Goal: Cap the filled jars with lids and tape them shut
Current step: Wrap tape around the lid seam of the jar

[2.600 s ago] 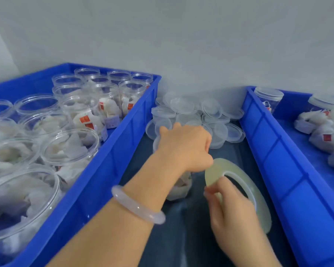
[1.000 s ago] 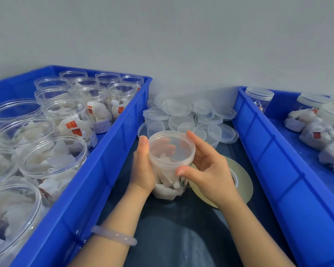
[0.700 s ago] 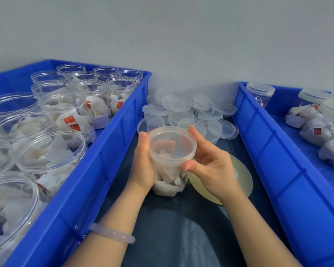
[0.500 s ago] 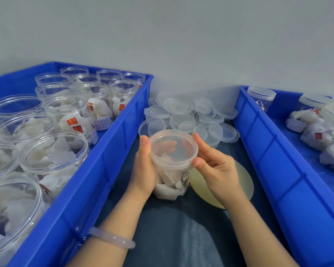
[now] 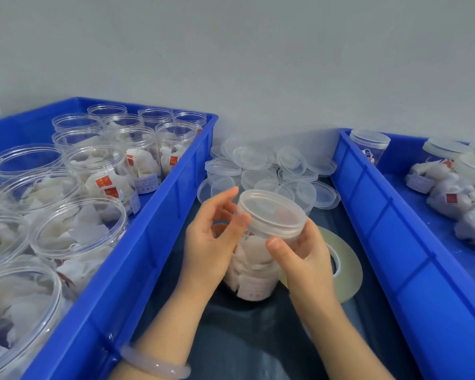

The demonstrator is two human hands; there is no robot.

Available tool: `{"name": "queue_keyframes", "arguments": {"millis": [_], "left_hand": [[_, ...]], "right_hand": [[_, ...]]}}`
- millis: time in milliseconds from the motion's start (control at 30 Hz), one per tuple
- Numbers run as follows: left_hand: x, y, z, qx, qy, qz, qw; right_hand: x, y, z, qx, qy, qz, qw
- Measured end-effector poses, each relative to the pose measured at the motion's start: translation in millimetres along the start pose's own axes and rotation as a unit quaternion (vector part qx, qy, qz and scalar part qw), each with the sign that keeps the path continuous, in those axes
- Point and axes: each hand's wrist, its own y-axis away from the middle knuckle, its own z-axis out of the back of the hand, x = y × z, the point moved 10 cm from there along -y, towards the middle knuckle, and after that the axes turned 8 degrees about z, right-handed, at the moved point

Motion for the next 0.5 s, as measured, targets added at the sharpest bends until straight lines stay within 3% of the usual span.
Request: {"name": "queue_keyframes", "arguments": {"millis": [133, 200, 400, 500], "left_hand": [[8, 6, -25, 0.128, 0.011, 0.054, 0.99], [5, 11, -33, 0.155, 0.022, 0.049, 0.986], [4, 13, -28, 0.094, 0.014, 0.029, 0.995], [13, 8, -18, 0.047, 0.056, 0.065, 0.995]], "right_hand": [[-4, 1, -8, 0.03, -0.061, -0.022, 0.997], [-5, 2, -9, 0.034, -0.07, -0.031, 0.996], [-7, 4, -5, 0.017, -0.056, -0.034, 0.998], [-8, 5, -5, 0.001, -0.067, -0.032, 0.997]]}}
